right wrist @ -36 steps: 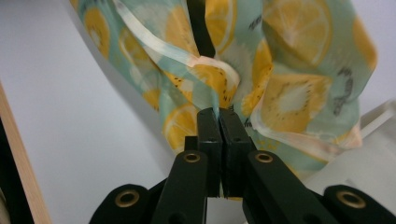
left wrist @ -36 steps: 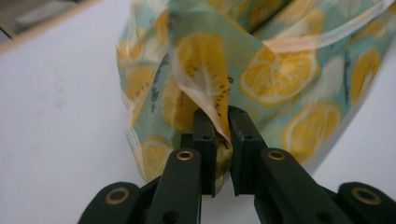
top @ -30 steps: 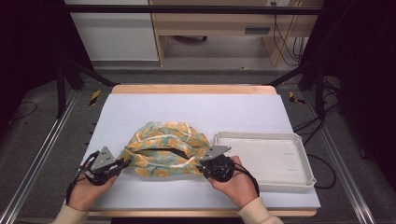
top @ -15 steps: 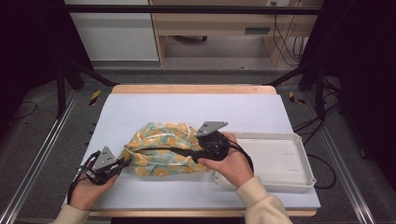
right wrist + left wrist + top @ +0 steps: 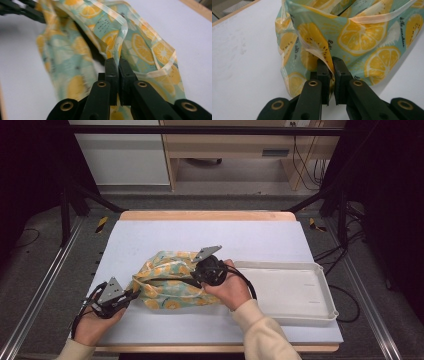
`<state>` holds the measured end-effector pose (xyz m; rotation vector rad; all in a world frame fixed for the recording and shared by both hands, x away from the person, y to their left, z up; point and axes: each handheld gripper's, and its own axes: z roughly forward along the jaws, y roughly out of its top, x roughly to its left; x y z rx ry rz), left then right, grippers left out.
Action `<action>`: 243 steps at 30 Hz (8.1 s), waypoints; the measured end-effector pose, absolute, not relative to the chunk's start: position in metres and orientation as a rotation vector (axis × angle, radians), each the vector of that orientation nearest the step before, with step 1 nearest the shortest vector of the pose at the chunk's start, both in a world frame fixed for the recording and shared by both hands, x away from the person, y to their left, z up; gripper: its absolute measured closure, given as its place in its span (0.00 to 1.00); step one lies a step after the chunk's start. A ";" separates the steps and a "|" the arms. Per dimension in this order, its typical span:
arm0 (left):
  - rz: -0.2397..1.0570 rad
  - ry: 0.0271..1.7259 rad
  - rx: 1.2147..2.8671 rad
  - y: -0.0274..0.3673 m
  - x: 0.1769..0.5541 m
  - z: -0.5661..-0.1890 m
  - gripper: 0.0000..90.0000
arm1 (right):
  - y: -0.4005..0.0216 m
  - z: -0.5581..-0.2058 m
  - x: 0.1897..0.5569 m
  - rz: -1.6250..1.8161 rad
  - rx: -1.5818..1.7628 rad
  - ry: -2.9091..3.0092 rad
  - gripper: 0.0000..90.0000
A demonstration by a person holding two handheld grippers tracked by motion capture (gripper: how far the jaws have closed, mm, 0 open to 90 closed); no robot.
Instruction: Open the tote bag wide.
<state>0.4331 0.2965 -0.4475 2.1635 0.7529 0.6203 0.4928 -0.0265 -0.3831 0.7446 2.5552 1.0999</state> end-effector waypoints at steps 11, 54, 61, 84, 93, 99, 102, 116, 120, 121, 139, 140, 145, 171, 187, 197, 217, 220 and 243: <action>0.689 0.778 2.150 0.293 0.435 -0.448 0.94 | -0.051 -0.408 0.407 1.227 0.578 2.628 1.00; 0.692 0.765 2.006 0.311 0.415 -0.430 0.89 | -0.039 -0.405 0.462 1.114 0.678 2.559 1.00; 0.627 0.757 1.916 0.314 0.407 -0.404 0.57 | -0.055 -0.405 0.455 1.122 0.745 2.491 1.00; 0.623 0.770 2.105 0.284 0.496 -0.381 0.38 | -0.053 -0.428 0.418 1.153 0.583 2.574 1.00; 0.536 0.764 2.270 0.273 0.521 -0.405 0.49 | -0.057 -0.446 0.401 1.048 0.519 2.681 1.00; 0.540 0.790 2.308 0.264 0.534 -0.407 0.85 | -0.058 -0.450 0.402 1.045 0.520 2.698 1.00; 0.561 0.828 2.289 0.263 0.542 -0.403 0.95 | -0.058 -0.452 0.401 1.034 0.508 2.712 1.00; 0.642 0.893 2.235 0.264 0.554 -0.393 0.99 | -0.063 -0.456 0.394 1.021 0.497 2.777 1.00; 0.606 0.900 2.200 0.264 0.552 -0.392 0.98 | -0.063 -0.457 0.394 1.020 0.500 2.786 1.00; 0.602 0.885 2.196 0.263 0.550 -0.391 0.97 | -0.063 -0.456 0.394 1.027 0.503 2.780 1.00; 0.706 0.937 2.083 0.273 0.471 -0.387 0.23 | -0.072 -0.403 0.406 1.180 0.618 2.524 0.28; 0.696 0.953 2.077 0.272 0.471 -0.391 0.21 | -0.072 -0.400 0.408 1.176 0.630 2.514 0.27; 0.647 1.016 2.053 0.269 0.473 -0.408 0.13 | -0.070 -0.394 0.435 1.149 0.733 2.453 0.19; 0.491 0.976 2.117 0.271 0.450 -0.439 0.39 | -0.059 -0.413 0.496 1.030 0.868 2.472 0.79; 0.457 0.877 2.191 0.271 0.443 -0.439 0.87 | -0.060 -0.413 0.496 1.054 0.848 2.492 0.99; 0.448 0.845 2.256 0.272 0.433 -0.437 0.98 | -0.063 -0.409 0.502 1.045 0.850 2.468 1.00; 0.500 0.900 2.355 0.277 0.444 -0.459 0.99 | -0.073 -0.421 0.518 0.929 0.942 2.455 1.00; 0.506 0.910 2.348 0.278 0.449 -0.460 0.99 | -0.073 -0.422 0.518 0.907 0.942 2.463 1.00; 0.519 0.925 2.348 0.285 0.446 -0.461 0.99 | -0.078 -0.432 0.525 0.800 0.950 2.472 1.00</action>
